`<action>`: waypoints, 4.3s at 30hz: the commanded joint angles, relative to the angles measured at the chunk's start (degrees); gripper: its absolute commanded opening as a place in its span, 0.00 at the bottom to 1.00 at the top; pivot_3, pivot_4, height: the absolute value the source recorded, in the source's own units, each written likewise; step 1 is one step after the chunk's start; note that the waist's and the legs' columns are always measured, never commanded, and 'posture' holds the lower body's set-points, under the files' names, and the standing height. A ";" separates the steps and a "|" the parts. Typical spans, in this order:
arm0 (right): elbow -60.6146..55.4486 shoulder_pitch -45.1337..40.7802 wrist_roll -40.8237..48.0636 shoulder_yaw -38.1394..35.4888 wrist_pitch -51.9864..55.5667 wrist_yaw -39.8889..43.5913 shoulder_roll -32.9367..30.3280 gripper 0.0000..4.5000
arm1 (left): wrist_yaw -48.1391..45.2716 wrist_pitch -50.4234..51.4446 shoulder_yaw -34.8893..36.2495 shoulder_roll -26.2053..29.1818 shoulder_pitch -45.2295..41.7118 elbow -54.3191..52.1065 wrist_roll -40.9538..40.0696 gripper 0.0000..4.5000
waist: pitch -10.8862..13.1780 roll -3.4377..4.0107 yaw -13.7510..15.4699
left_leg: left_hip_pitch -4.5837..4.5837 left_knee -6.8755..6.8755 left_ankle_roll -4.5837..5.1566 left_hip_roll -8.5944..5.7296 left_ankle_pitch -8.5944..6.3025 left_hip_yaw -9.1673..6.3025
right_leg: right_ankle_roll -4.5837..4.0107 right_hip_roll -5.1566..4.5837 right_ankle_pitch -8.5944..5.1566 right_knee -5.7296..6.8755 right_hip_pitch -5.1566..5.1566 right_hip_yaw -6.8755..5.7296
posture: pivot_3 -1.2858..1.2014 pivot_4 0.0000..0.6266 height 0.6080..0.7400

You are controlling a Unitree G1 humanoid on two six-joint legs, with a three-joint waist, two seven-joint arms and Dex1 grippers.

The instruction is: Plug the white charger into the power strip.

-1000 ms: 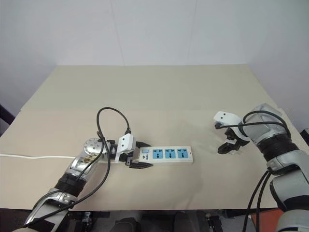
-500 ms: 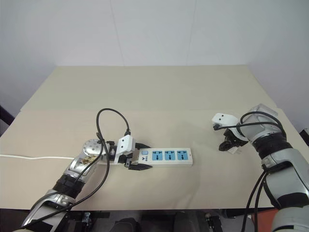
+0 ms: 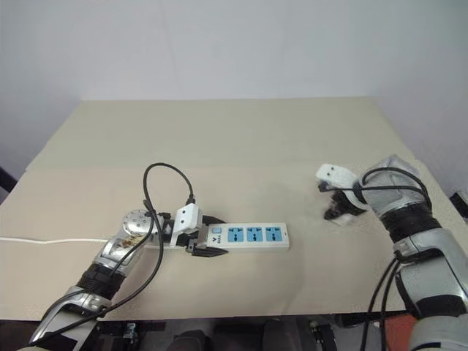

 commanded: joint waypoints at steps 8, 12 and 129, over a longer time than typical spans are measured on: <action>-27.68 8.39 20.21 -20.75 3.43 -14.04 17.25 0.25 | -1.58 0.98 -1.64 1.43 -0.78 0.70 1.04 0.73 | -0.04 -0.05 0.70 | -0.07 0.00 -0.01 -0.01 0.01 -0.20 | 0.01 -0.02 0.00 0.07 0.05 -0.16 | 0.52 0.24 1.00; -30.03 13.22 22.00 -19.85 -2.22 -18.83 23.21 0.25 | -1.84 0.90 -1.30 2.47 -0.93 0.70 1.08 0.73 | -0.04 -0.05 0.46 | -0.03 -0.02 -0.03 0.00 0.02 -0.17 | 0.00 0.00 0.00 0.09 0.02 -0.15 | 0.52 0.24 1.00; -0.08 21.27 19.21 -3.44 -42.26 -7.16 22.95 0.89 | 2.28 2.71 -0.57 7.64 7.24 -7.97 -1.31 0.73 | -0.18 -0.25 -1.07 | 1.61 -0.94 0.01 0.10 -0.01 -0.12 | -0.32 0.10 -0.24 -0.08 1.11 0.01 | 0.52 0.24 1.00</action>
